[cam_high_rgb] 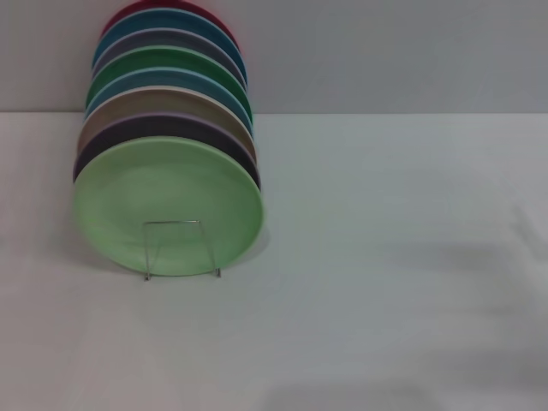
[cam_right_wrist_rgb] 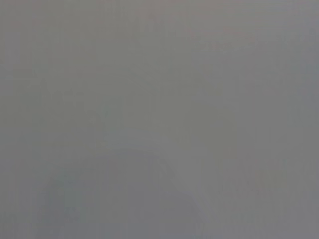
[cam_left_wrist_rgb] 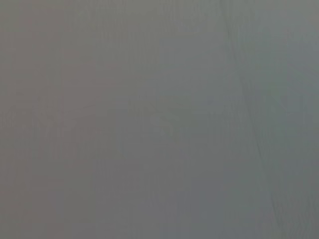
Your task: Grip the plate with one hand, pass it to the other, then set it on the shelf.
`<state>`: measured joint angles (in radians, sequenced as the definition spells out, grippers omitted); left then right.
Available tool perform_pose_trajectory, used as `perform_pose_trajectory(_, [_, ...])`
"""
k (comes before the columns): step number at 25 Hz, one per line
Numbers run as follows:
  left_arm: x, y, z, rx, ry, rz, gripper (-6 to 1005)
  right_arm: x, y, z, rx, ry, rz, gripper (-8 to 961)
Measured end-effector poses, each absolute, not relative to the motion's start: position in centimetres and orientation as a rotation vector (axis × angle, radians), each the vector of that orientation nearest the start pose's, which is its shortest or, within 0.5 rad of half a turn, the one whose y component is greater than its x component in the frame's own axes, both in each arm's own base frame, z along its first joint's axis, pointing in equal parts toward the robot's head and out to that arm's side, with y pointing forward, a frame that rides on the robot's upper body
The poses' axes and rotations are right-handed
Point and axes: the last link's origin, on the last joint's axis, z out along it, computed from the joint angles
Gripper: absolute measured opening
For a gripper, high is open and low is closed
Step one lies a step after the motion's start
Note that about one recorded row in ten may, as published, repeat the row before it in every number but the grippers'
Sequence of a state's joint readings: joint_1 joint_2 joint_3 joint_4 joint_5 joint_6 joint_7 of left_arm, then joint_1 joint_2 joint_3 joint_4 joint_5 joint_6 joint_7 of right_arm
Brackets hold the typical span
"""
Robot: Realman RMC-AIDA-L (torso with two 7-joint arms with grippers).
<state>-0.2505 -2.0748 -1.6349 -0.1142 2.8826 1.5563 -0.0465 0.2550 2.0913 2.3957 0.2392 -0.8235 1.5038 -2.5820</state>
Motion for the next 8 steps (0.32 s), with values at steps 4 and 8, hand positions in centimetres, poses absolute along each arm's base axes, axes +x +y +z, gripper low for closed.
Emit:
perform_pose_trajectory(4, [-36.6,25.9,6.0,-1.261,-0.268,-0.635,661,34.8,27.5,5.1,-1.524,0.434,0.963,823])
perform_pose_trajectory(8, [-36.5,25.9,5.4,-1.292,-0.266,-0.634,661,34.8,27.5,5.1,-1.520,0.422,0.952,824])
